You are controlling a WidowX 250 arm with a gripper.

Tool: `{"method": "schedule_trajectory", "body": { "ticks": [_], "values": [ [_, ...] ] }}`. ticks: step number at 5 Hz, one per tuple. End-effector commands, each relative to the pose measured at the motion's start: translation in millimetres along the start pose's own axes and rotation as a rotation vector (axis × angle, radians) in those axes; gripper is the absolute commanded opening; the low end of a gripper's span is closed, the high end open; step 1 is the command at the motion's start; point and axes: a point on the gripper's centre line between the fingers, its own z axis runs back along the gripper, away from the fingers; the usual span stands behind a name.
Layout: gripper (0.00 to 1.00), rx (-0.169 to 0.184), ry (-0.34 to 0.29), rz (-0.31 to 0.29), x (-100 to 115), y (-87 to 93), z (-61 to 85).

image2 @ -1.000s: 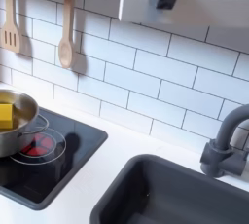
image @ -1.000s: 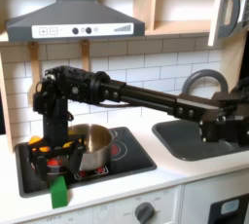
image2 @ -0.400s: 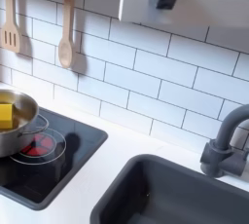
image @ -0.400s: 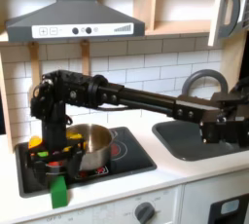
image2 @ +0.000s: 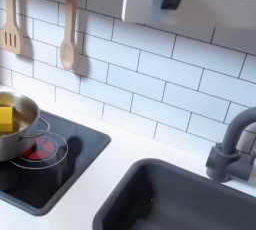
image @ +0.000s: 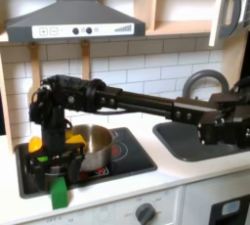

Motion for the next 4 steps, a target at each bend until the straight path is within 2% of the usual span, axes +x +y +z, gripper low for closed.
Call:
{"method": "schedule_trajectory", "body": {
  "ticks": [1, 4],
  "values": [
    [1.00, -0.007, 0.005, -0.025, 1, -4.6, -7.6],
    [1.00, -0.024, 0.012, -0.041, 3, -4.6, -20.9]
  ]
}}
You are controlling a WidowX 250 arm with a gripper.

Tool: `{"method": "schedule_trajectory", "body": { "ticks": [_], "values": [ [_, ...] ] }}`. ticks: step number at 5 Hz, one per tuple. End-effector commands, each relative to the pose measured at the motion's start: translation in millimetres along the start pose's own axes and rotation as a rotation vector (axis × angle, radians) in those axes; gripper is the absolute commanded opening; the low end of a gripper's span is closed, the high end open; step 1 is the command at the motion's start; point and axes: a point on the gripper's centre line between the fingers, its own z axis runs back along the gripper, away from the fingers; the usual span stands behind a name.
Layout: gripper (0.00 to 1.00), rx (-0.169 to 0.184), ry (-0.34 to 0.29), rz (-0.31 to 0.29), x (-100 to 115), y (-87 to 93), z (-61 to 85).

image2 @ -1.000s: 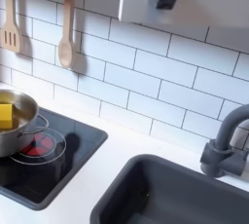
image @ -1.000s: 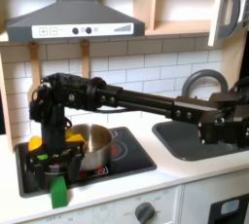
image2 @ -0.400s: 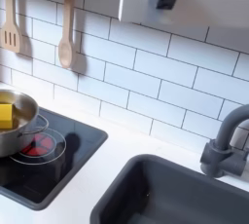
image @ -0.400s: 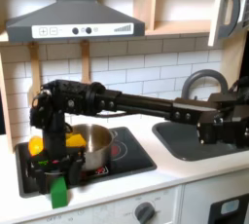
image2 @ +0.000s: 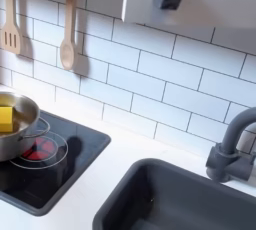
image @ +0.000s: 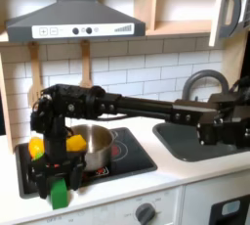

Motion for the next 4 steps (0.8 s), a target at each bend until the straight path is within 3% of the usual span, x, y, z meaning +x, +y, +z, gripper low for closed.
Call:
{"method": "schedule_trajectory", "body": {
  "ticks": [1, 4],
  "values": [
    [1.00, -0.002, -0.002, -0.019, 4.8, -0.3, -6.7],
    [1.00, -0.010, 0.014, -0.058, 10.5, -7.5, -15.6]
  ]
}}
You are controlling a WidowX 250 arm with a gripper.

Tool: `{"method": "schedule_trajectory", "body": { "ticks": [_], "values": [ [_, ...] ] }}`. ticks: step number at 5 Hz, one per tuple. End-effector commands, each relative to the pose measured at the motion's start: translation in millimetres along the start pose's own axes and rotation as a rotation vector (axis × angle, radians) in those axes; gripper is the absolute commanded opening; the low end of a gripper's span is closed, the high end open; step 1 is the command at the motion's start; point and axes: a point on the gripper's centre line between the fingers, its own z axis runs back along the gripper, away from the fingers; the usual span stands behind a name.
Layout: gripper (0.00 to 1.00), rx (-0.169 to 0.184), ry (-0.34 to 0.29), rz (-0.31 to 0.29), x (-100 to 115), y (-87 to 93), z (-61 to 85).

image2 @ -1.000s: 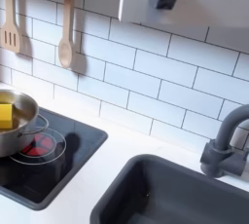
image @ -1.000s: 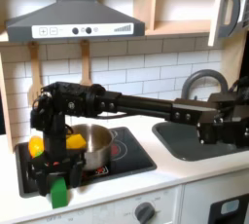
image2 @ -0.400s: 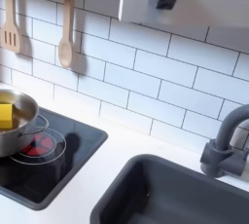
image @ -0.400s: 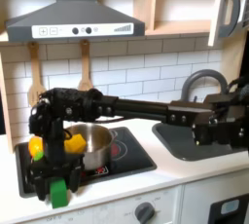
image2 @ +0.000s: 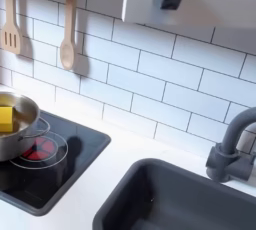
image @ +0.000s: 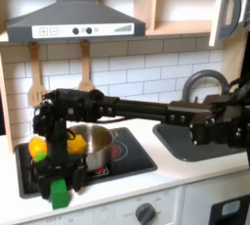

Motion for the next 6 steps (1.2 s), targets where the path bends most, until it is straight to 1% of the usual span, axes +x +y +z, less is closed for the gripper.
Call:
{"method": "schedule_trajectory", "body": {
  "ticks": [1, 2, 4, 5, 6],
  "values": [
    [1.00, -0.005, 0.013, -0.003, -1, -0.7, -6.6],
    [0.00, -0.003, 0.008, 0.006, -3, -0.6, -5.9],
    [0.00, -0.004, 0.001, 0.011, -1, -1.9, -5.5],
    [0.00, -0.009, -0.001, 0.021, 2, -3.6, 3.5],
    [0.00, -0.035, 0.007, 0.019, 3, -7.6, 16.2]
  ]
}}
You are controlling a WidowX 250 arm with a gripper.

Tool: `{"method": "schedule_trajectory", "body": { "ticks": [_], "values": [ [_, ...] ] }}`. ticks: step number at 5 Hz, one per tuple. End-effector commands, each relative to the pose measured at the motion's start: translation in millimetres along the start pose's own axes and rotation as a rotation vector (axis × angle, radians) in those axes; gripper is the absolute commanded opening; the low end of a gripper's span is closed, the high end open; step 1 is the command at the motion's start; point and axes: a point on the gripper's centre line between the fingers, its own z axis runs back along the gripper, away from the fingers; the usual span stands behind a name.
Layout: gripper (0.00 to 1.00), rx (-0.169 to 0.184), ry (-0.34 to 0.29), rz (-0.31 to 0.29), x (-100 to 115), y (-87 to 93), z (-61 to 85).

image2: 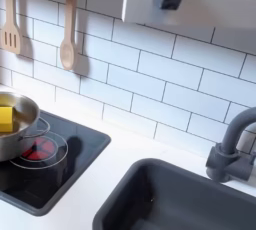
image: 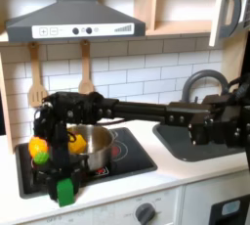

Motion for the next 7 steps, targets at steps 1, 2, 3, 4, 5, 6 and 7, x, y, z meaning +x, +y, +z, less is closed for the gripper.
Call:
{"method": "schedule_trajectory", "body": {
  "ticks": [1, 2, 3, 4, 5, 6, 7],
  "values": [
    [0.00, 0.003, -0.009, -0.007, 11, -8.8, 35.1],
    [0.00, 0.000, -0.038, -0.035, 23, -22.1, 45.3],
    [0.00, 0.000, -0.064, -0.063, 34, -35.8, 53.1],
    [0.00, -0.020, -0.070, -0.089, 45, -49.9, 55.1],
    [0.00, -0.015, -0.093, -0.146, 59, -68.7, 64.6],
    [0.00, -0.002, -0.126, -0.151, 65, -74.6, 80.7],
    [0.00, 0.008, -0.133, -0.181, 68, -80.9, 79.4]
  ]
}}
